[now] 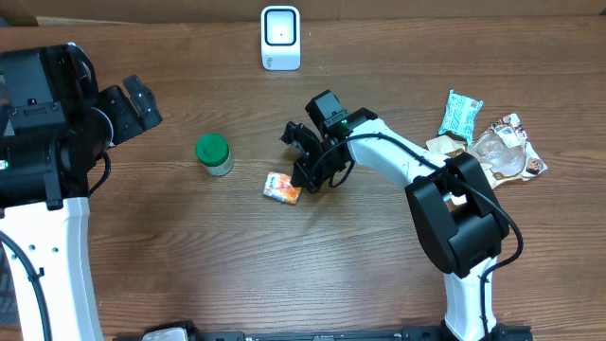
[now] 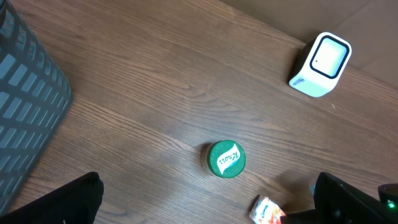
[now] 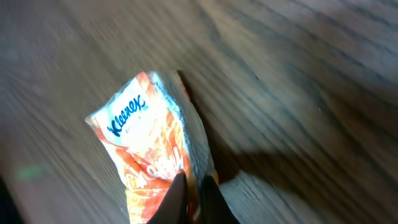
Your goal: Scan the item barcode
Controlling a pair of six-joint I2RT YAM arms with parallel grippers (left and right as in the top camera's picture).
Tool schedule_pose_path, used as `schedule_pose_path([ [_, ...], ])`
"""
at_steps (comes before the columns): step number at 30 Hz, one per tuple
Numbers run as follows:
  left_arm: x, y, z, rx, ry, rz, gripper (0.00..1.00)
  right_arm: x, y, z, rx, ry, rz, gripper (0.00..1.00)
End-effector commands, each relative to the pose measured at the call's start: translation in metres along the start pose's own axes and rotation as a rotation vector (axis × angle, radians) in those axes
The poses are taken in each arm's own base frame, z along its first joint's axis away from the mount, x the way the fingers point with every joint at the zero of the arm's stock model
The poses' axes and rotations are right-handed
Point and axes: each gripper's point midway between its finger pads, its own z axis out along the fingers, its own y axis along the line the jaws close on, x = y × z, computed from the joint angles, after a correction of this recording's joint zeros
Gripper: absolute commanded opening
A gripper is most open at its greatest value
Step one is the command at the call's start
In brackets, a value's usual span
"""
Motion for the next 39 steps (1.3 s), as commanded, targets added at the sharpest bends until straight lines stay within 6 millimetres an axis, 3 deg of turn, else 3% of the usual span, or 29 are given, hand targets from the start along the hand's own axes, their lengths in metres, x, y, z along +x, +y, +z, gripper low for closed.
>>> schedule_pose_path([
  [1, -0.001, 0.002, 0.001, -0.010, -0.001, 0.005, 1.00, -0.006, -0.017, -0.004, 0.098, -0.032, 0.354, 0.04],
  [4, -0.001, 0.002, 0.001, -0.010, -0.001, 0.005, 1.00, 0.007, -0.049, -0.011, 0.300, -0.064, 0.686, 0.04],
  [6, -0.001, 0.002, 0.001, -0.010, -0.001, 0.005, 1.00, 0.013, -0.060, -0.016, 0.373, -0.088, 0.820, 0.04],
  [10, -0.001, 0.002, 0.001, -0.010, -0.001, 0.005, 1.00, 0.013, -0.058, -0.016, 0.364, -0.089, 0.834, 0.06],
  [12, -0.001, 0.002, 0.001, -0.010, -0.001, 0.005, 1.00, 0.013, -0.056, -0.017, 0.357, -0.085, 0.829, 0.18],
  [17, -0.001, 0.002, 0.001, -0.010, -0.001, 0.005, 1.00, -0.001, -0.041, -0.030, 0.302, -0.071, 0.637, 0.28],
  [24, -0.001, 0.002, 0.001, -0.010, -0.001, 0.005, 0.99, -0.011, -0.028, -0.048, 0.290, -0.013, 0.228, 0.52],
  [32, -0.001, 0.002, 0.001, -0.010, -0.001, 0.005, 1.00, -0.007, -0.027, -0.045, 0.283, 0.034, -0.002, 0.54],
  [39, -0.001, 0.002, 0.001, -0.010, -0.001, 0.005, 1.00, 0.002, -0.026, -0.027, 0.221, 0.030, -0.001, 0.51],
])
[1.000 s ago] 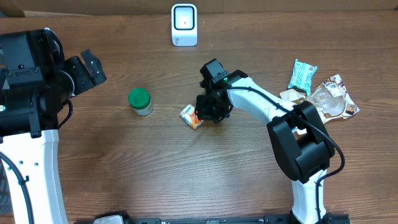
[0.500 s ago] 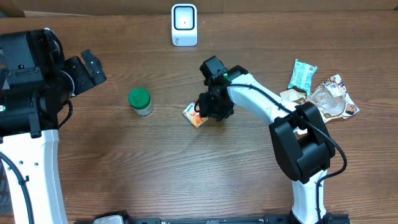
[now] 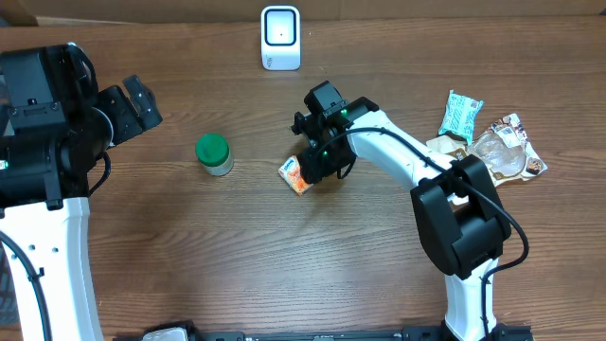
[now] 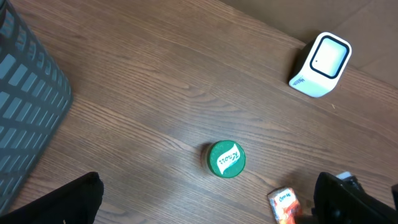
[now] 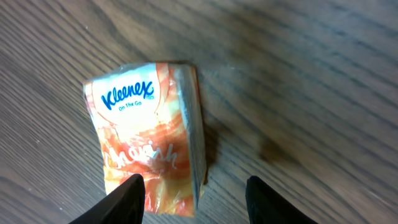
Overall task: Scan the item barcode
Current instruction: 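Grasp the orange Kleenex packet with the right gripper and lift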
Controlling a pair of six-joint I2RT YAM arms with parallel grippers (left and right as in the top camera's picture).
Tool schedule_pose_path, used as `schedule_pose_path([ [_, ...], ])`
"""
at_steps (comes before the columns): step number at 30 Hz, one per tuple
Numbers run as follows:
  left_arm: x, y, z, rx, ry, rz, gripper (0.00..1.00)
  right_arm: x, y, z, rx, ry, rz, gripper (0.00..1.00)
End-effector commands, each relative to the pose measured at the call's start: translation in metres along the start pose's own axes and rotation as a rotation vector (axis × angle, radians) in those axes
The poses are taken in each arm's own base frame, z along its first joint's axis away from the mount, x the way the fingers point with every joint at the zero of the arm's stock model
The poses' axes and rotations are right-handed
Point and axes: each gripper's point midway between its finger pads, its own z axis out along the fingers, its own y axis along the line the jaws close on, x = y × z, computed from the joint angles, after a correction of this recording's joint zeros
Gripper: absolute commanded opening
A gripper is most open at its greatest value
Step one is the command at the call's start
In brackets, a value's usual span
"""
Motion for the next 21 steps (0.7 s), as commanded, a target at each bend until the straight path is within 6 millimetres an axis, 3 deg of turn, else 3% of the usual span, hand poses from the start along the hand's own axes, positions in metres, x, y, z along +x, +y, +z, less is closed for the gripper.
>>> schedule_pose_path([
  [1, -0.001, 0.002, 0.001, -0.009, 0.000, 0.005, 0.99, -0.001, 0.008, -0.002, -0.052, -0.041, -0.012, 0.47],
  [6, -0.001, 0.002, 0.001, -0.010, 0.000, 0.005, 0.99, 0.003, 0.006, 0.007, -0.052, -0.045, 0.025, 0.33],
  [11, -0.001, 0.002, 0.001, -0.009, 0.000, 0.005, 1.00, 0.009, 0.006, 0.007, -0.053, -0.016, 0.123, 0.06],
  [14, -0.001, 0.002, 0.001, -0.009, 0.000, 0.005, 1.00, 0.010, 0.006, 0.004, -0.078, -0.006, 0.216, 0.04],
  [17, -0.001, 0.002, 0.001, -0.010, 0.000, 0.005, 0.99, 0.004, 0.025, -0.012, -0.215, 0.004, 0.245, 0.04],
  [21, -0.001, 0.002, 0.001, -0.009, 0.000, 0.005, 1.00, -0.017, 0.058, -0.058, -0.497, -0.047, 0.246, 0.04],
])
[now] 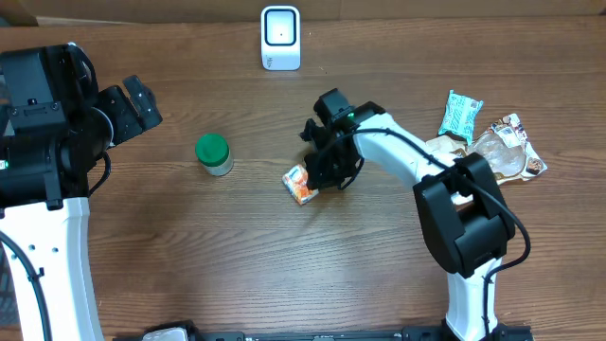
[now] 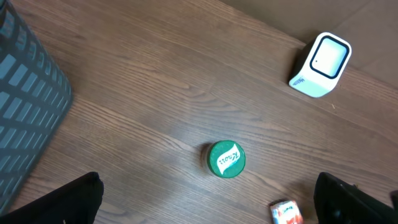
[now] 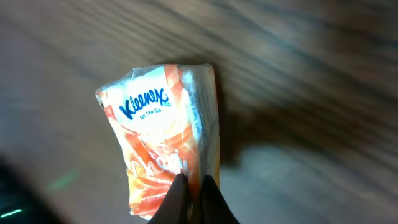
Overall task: Scan the item barcode
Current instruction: 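Grasp the orange Kleenex packet with the right gripper and lift, then carry the Kleenex packet to the scanner and hold it there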
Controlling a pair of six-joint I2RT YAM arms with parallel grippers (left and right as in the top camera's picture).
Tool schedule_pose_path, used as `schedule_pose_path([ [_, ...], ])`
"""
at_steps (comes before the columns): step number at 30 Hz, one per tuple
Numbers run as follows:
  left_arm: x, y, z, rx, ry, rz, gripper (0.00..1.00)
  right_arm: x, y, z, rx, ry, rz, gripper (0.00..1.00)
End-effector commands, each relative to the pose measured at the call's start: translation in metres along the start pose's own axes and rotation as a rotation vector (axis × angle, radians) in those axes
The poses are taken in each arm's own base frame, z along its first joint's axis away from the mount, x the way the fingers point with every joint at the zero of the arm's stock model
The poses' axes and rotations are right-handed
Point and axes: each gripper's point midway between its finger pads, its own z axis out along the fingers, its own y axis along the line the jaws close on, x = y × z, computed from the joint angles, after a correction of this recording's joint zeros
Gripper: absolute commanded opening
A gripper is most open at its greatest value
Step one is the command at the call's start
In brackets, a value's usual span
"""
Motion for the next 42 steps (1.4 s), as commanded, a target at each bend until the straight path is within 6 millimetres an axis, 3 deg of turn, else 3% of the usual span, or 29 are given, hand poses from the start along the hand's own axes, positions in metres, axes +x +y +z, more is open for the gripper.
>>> schedule_pose_path([
  [1, -0.001, 0.002, 0.001, -0.009, 0.000, 0.005, 1.00, -0.025, 0.068, -0.064, -0.362, -0.099, -0.041, 0.04],
  [4, -0.001, 0.002, 0.001, -0.010, 0.000, 0.005, 0.99, -0.033, 0.096, -0.110, -0.576, -0.157, -0.094, 0.04],
  [8, -0.001, 0.002, 0.001, -0.009, 0.000, 0.005, 0.99, -0.035, 0.115, -0.172, -0.825, -0.227, -0.157, 0.04],
  [11, -0.001, 0.002, 0.001, -0.009, 0.000, 0.005, 1.00, -0.037, 0.113, -0.209, -0.971, -0.226, -0.123, 0.04],
  [15, -0.001, 0.002, 0.001, -0.009, 0.000, 0.005, 0.99, -0.041, 0.099, -0.238, -1.067, -0.189, -0.025, 0.04],
  [25, -0.001, 0.002, 0.001, -0.009, 0.000, 0.005, 1.00, -0.054, 0.067, -0.262, -1.079, -0.174, 0.175, 0.04],
  [36, -0.001, 0.002, 0.001, -0.010, 0.000, 0.005, 1.00, -0.056, 0.068, -0.264, -1.073, -0.203, 0.124, 0.04],
  [42, -0.001, 0.002, 0.001, -0.010, 0.000, 0.005, 1.00, -0.069, 0.062, -0.258, -0.988, -0.326, 0.032, 0.04],
])
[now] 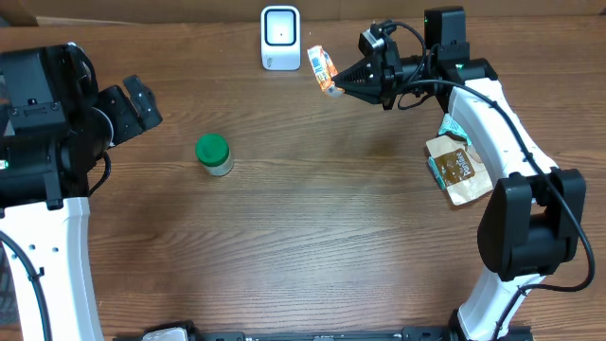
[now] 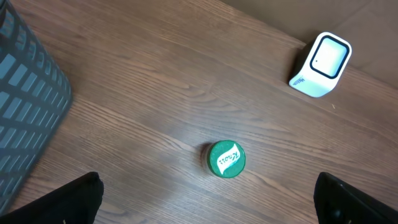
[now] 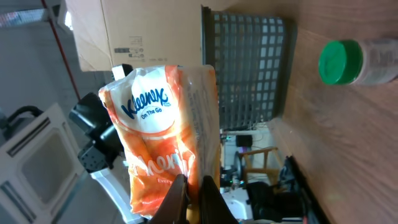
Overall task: Scan the item barcode
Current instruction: 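Carry the Kleenex packet to the scanner and hold it there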
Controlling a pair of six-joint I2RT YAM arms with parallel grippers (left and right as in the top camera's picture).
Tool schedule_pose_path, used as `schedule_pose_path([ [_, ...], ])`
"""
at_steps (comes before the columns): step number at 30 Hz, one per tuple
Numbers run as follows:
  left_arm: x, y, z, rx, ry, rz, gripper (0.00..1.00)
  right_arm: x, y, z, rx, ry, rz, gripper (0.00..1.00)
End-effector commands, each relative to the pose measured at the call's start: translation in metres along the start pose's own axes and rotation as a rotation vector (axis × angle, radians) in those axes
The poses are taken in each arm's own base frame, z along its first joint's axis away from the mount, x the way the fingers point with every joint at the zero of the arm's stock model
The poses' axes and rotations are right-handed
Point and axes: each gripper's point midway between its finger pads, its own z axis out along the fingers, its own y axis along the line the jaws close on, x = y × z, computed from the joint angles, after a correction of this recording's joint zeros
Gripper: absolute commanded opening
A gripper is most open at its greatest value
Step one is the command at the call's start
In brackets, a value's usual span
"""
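My right gripper (image 1: 343, 82) is shut on an orange and white Kleenex tissue pack (image 1: 323, 69), held in the air just right of the white barcode scanner (image 1: 280, 38) at the table's far edge. In the right wrist view the tissue pack (image 3: 163, 134) is pinched by its edge between the fingertips (image 3: 179, 199). The scanner (image 2: 319, 64) also shows in the left wrist view. My left gripper (image 2: 205, 205) is open, high over the left of the table, with nothing between its fingers.
A green-lidded jar (image 1: 214, 153) stands left of centre on the wooden table (image 1: 303, 246). A brown packet (image 1: 458, 170) and a teal wrapper (image 1: 453, 125) lie at the right. A grey mesh basket (image 2: 28, 112) stands beyond the table's left side.
My right gripper, then shut on the tissue pack low at the table's middle, now holds it raised at the far edge beside the scanner. The left arm has not moved.
My right gripper was first shut on the tissue pack's edge on the table right of the jar. Then it stood open over the pack, which had shifted. Then it was shut on the pack again, and now the pack is held up beside the scanner.
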Motion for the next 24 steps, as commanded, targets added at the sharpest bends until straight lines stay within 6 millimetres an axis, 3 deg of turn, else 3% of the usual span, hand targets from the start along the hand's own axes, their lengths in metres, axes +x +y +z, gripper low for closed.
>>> schedule_pose_path([
  [1, -0.001, 0.002, 0.001, -0.010, -0.001, 0.005, 1.00, -0.009, -0.002, 0.000, 0.086, -0.072, -0.125, 0.04],
  [4, -0.001, 0.002, 0.001, -0.010, 0.000, 0.005, 1.00, -0.018, -0.049, -0.001, 0.321, -0.184, -0.050, 0.04],
  [8, -0.001, 0.002, 0.001, -0.010, 0.000, 0.005, 1.00, -0.010, -0.103, 0.000, 0.642, -0.223, -0.014, 0.04],
  [11, -0.001, 0.002, 0.001, -0.010, 0.000, 0.005, 1.00, 0.000, -0.128, 0.006, 0.837, -0.210, -0.045, 0.04],
  [14, -0.001, 0.002, 0.001, -0.010, -0.001, 0.005, 1.00, -0.003, -0.137, -0.003, 1.029, -0.250, -0.075, 0.04],
  [18, -0.001, 0.002, 0.001, -0.010, 0.000, 0.005, 1.00, -0.015, -0.110, -0.022, 1.250, -0.337, -0.152, 0.04],
  [24, -0.001, 0.002, 0.001, -0.010, 0.000, 0.005, 1.00, -0.049, -0.016, -0.034, 1.451, -0.557, -0.443, 0.04],
])
